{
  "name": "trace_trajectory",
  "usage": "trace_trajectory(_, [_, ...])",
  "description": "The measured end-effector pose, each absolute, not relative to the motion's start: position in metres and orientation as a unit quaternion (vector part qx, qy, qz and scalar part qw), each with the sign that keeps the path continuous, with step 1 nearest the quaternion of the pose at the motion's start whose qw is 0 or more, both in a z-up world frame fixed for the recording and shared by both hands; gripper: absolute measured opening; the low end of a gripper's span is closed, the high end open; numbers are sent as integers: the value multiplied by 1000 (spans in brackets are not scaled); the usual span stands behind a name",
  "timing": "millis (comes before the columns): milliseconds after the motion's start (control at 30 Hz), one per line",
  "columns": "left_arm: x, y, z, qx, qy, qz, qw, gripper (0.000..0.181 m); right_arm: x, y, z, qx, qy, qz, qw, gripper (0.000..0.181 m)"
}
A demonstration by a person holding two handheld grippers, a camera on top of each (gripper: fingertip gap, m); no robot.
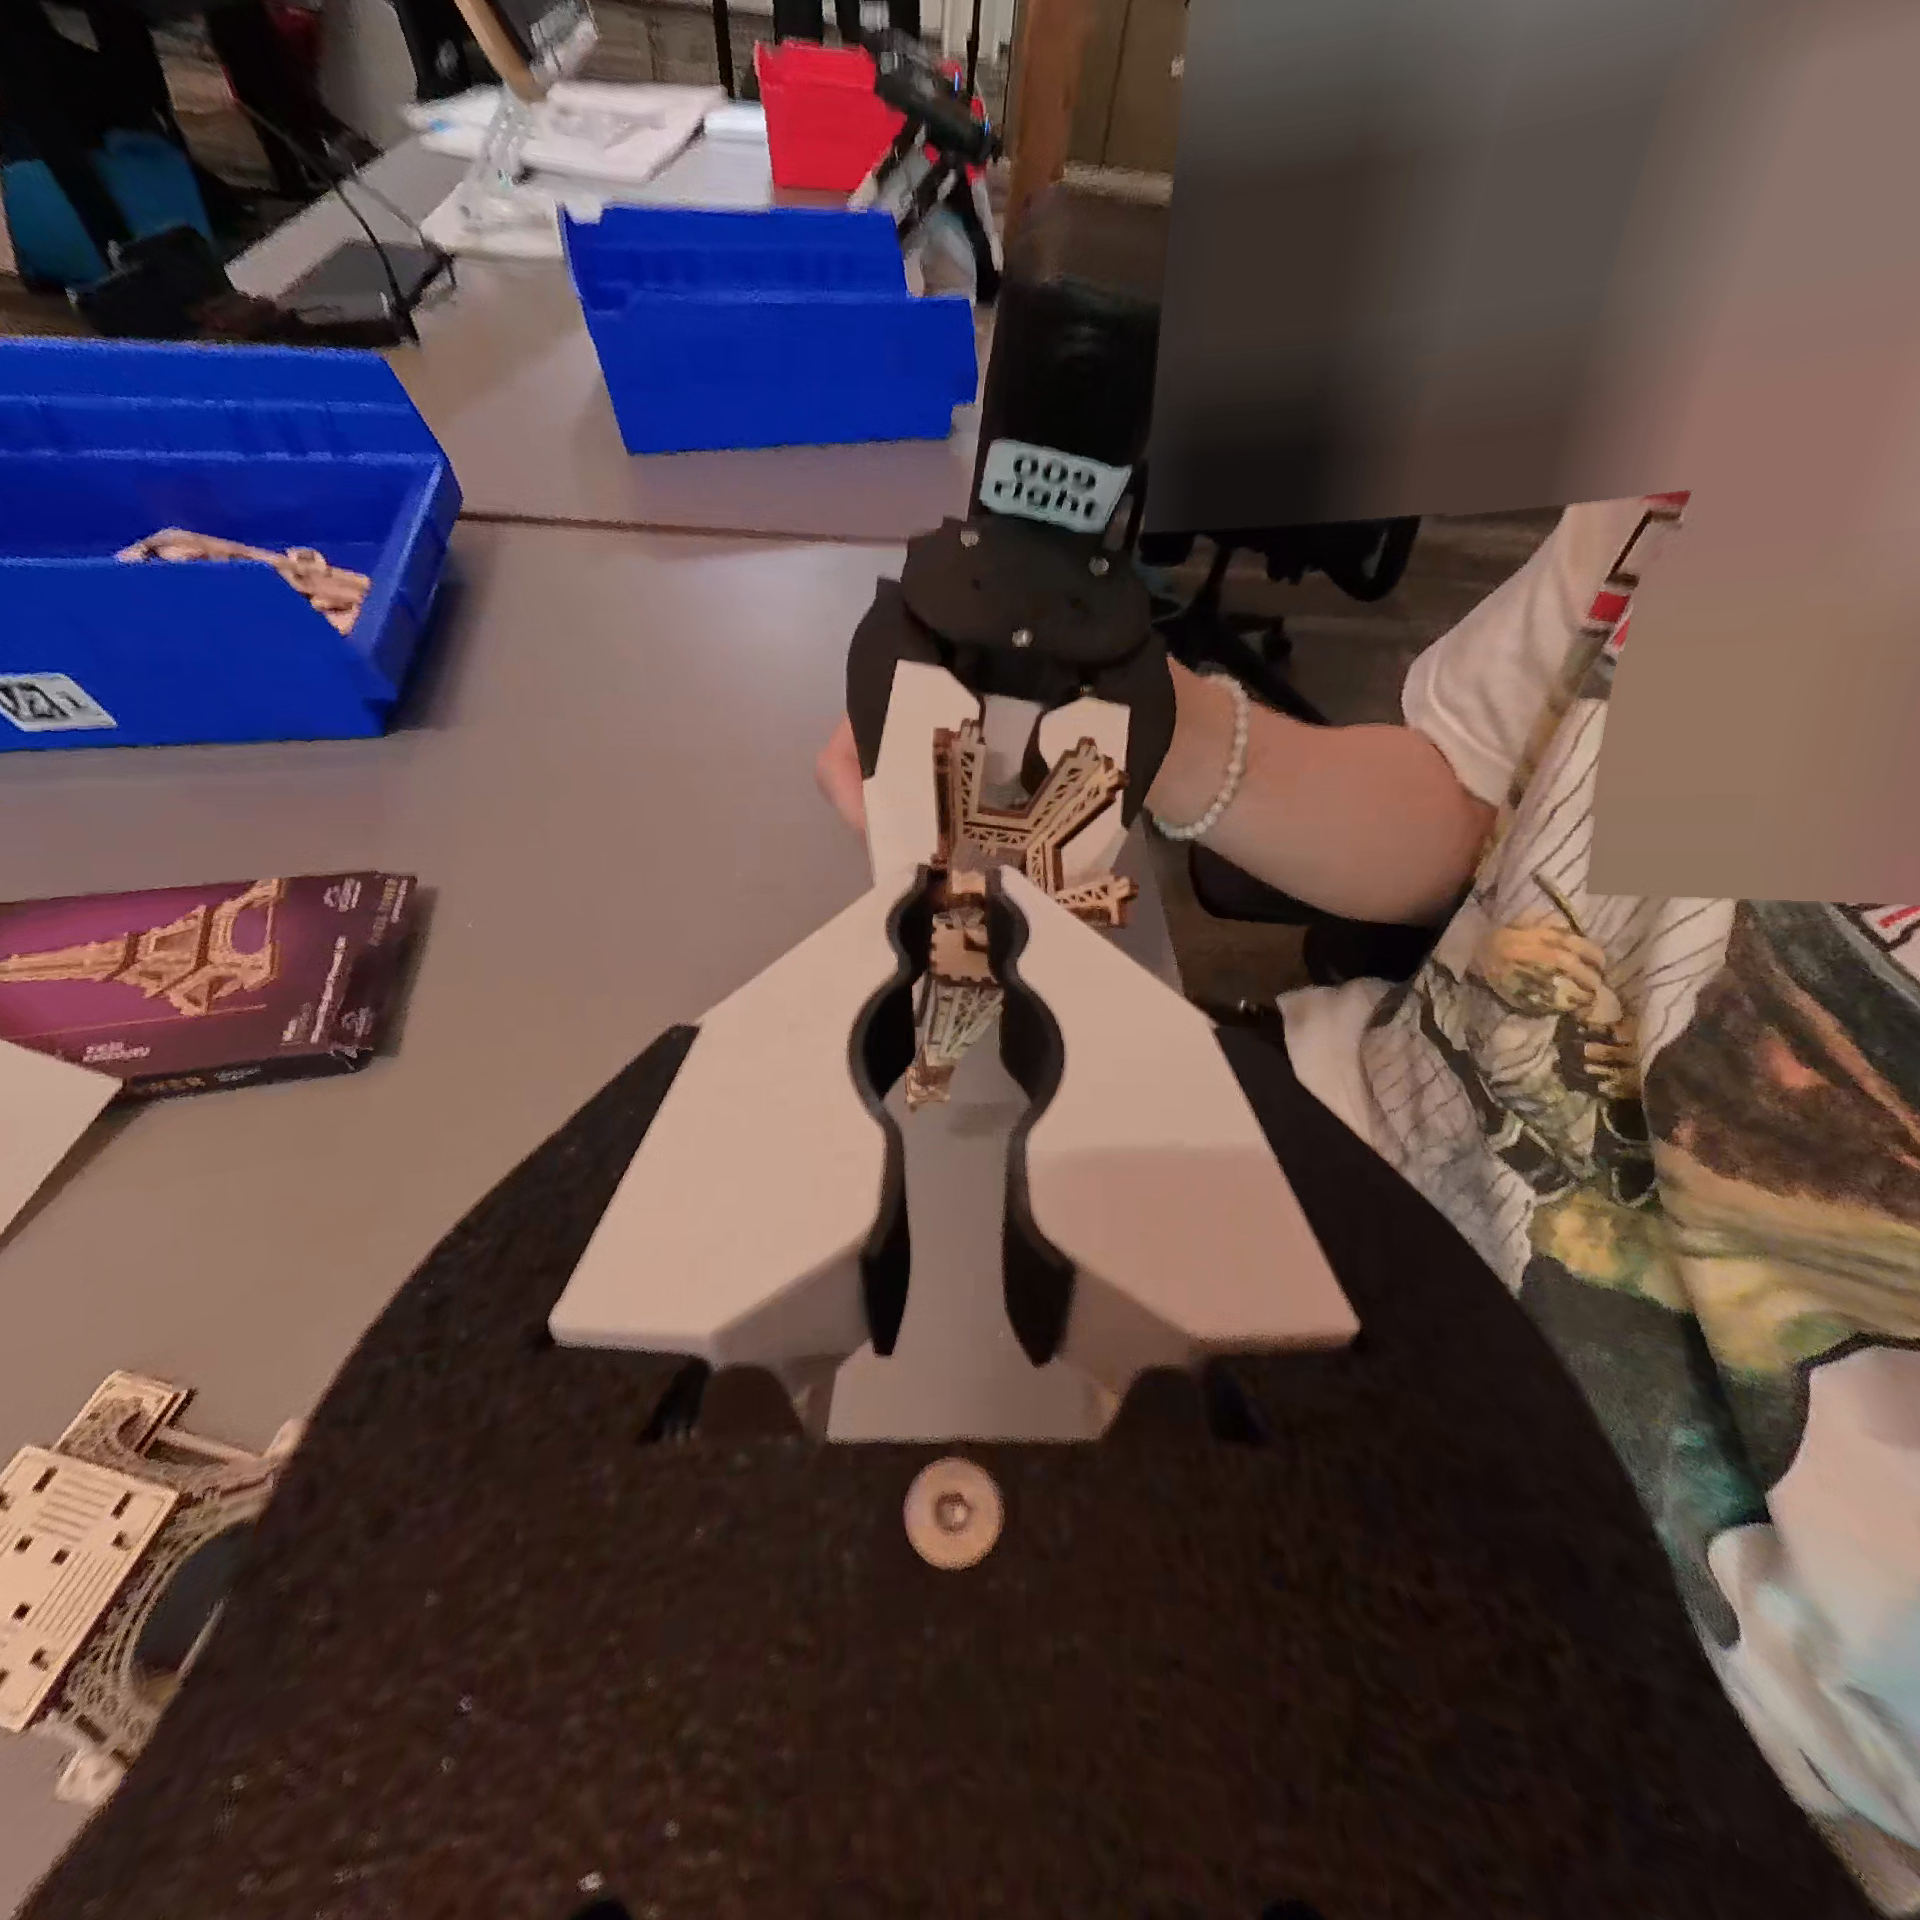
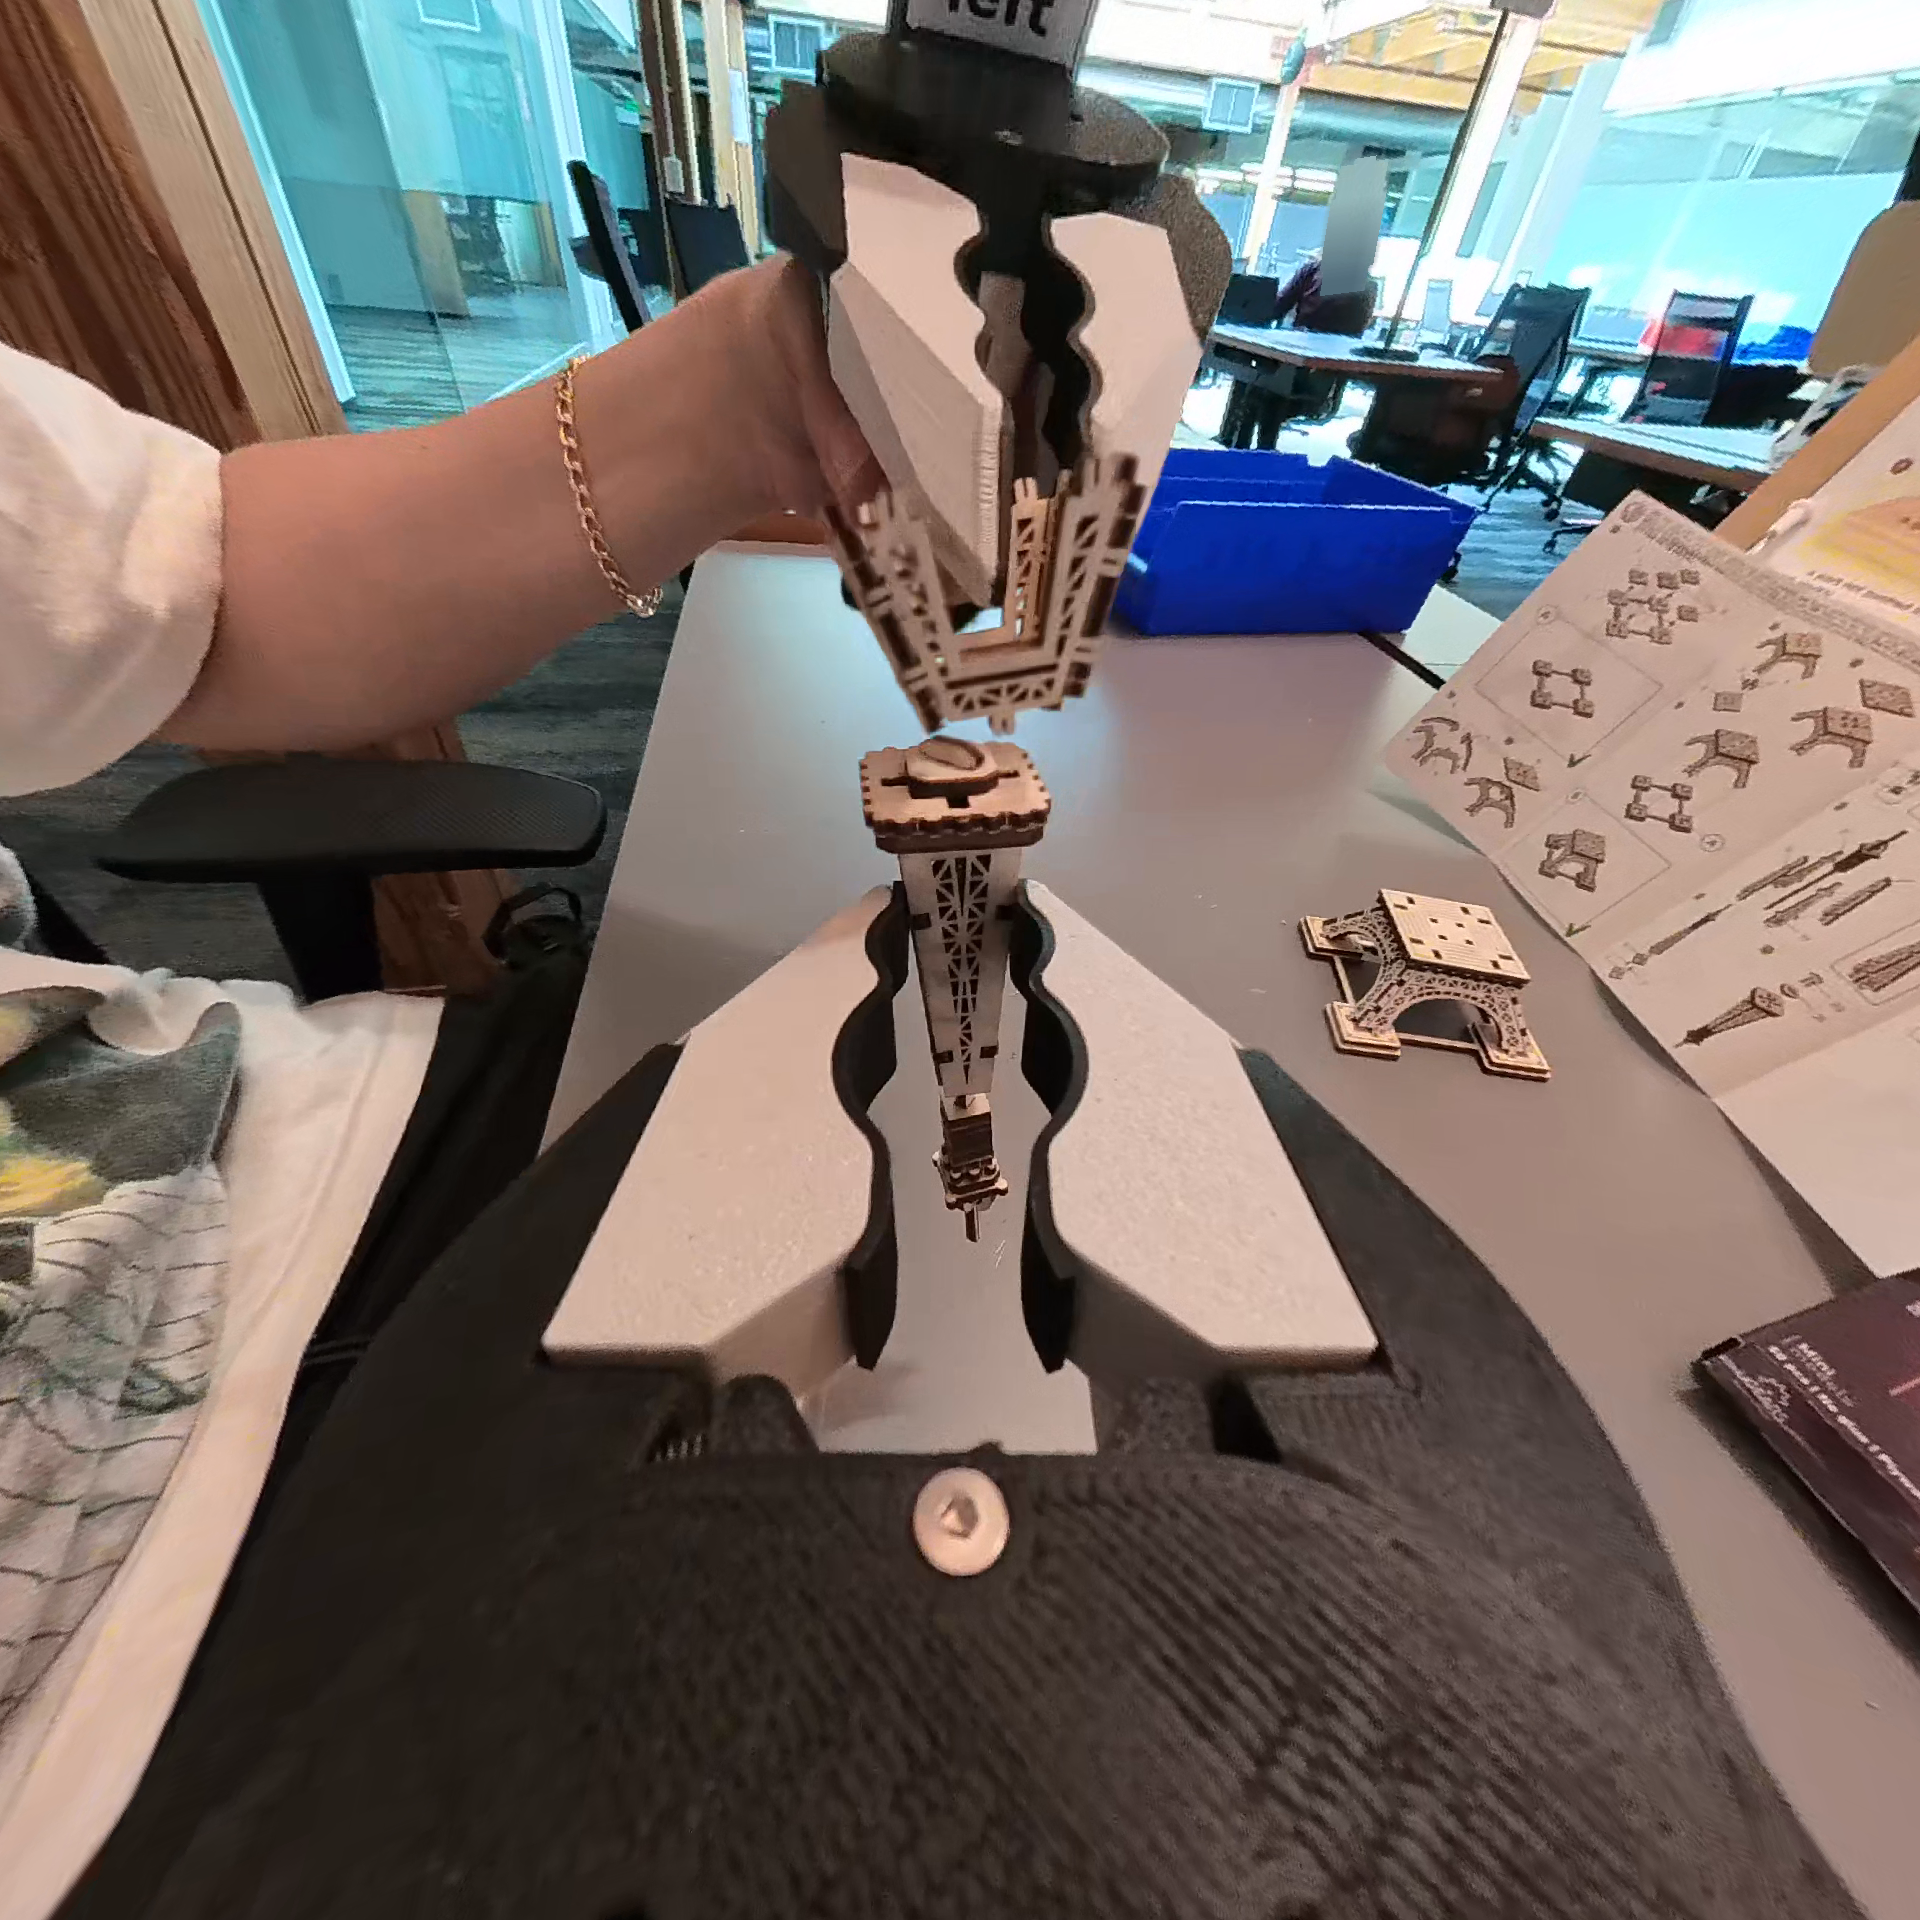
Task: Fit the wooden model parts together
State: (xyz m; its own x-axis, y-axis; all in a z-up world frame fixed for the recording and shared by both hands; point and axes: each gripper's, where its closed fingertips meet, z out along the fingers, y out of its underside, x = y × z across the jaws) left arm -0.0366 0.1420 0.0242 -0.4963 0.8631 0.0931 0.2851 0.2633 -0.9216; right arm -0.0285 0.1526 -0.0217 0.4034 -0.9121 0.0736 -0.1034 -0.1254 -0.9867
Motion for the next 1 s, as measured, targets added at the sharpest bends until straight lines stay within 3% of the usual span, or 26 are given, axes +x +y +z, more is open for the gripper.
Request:
trace_trajectory(633, [-31,152,5,-433,-792,358,239,7,-24,158,-38,-672,402,-357,508,17])
trace_trajectory(1000, [-28,140,11,-404,-798,390,219,26,-22,159,-34,-638,408,-326,566,17])
